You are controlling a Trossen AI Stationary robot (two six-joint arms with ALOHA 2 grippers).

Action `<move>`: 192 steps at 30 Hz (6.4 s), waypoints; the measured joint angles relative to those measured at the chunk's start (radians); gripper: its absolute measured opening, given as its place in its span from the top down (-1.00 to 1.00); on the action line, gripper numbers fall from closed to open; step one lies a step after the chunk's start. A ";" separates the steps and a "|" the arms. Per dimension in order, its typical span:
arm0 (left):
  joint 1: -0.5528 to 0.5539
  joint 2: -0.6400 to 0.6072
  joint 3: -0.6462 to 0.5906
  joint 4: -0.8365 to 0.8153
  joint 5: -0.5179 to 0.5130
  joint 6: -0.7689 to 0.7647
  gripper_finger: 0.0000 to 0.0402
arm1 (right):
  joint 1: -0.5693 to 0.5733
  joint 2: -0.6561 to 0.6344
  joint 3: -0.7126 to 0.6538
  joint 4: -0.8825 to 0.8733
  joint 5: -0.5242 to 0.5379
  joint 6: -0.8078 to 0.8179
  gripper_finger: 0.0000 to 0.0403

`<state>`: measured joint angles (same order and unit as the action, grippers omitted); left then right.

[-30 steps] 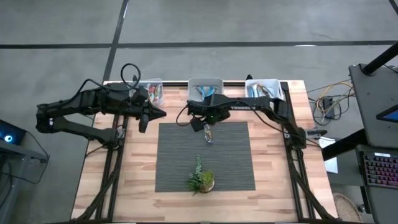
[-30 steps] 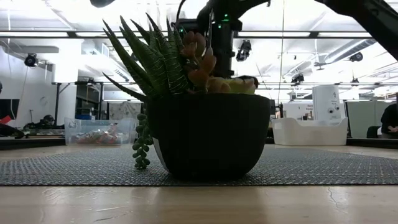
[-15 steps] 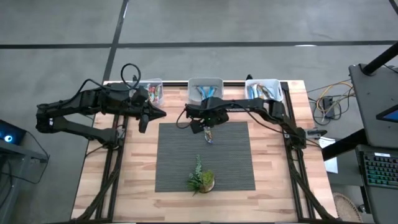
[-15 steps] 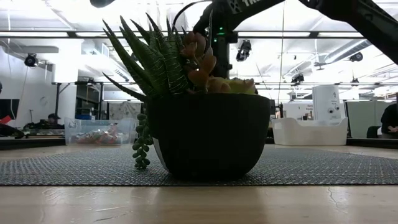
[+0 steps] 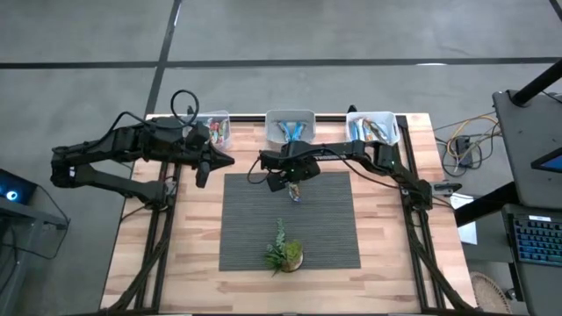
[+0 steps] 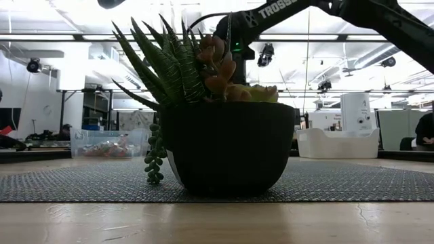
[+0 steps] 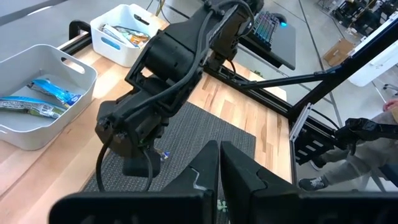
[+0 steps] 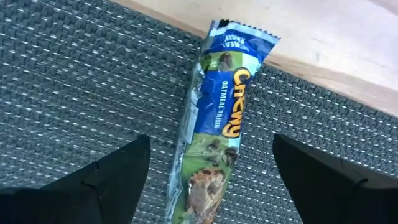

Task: Pick and place Granola Bars by type
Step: Put the blue granola bar into the gray bin, then return to Home Position

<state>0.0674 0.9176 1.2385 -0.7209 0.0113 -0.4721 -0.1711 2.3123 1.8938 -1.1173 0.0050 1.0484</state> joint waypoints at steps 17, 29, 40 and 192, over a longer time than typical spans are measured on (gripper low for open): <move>0.000 0.000 0.000 -0.002 0.000 0.000 1.00 | 0.000 0.005 -0.038 0.040 -0.036 0.030 -0.61; 0.000 0.000 0.000 -0.002 0.000 -0.002 1.00 | -0.001 -0.001 -0.064 0.033 -0.054 0.045 -0.27; 0.000 0.000 0.000 -0.003 0.000 -0.006 1.00 | 0.000 -0.003 -0.058 0.039 -0.058 0.051 0.23; 0.000 0.003 0.000 -0.006 -0.001 -0.030 1.00 | -0.463 -0.151 0.047 0.312 -0.197 -0.132 0.14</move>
<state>0.0674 0.9203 1.2385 -0.7269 0.0105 -0.5017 -0.6338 2.1612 1.9408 -0.8049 -0.1925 0.9160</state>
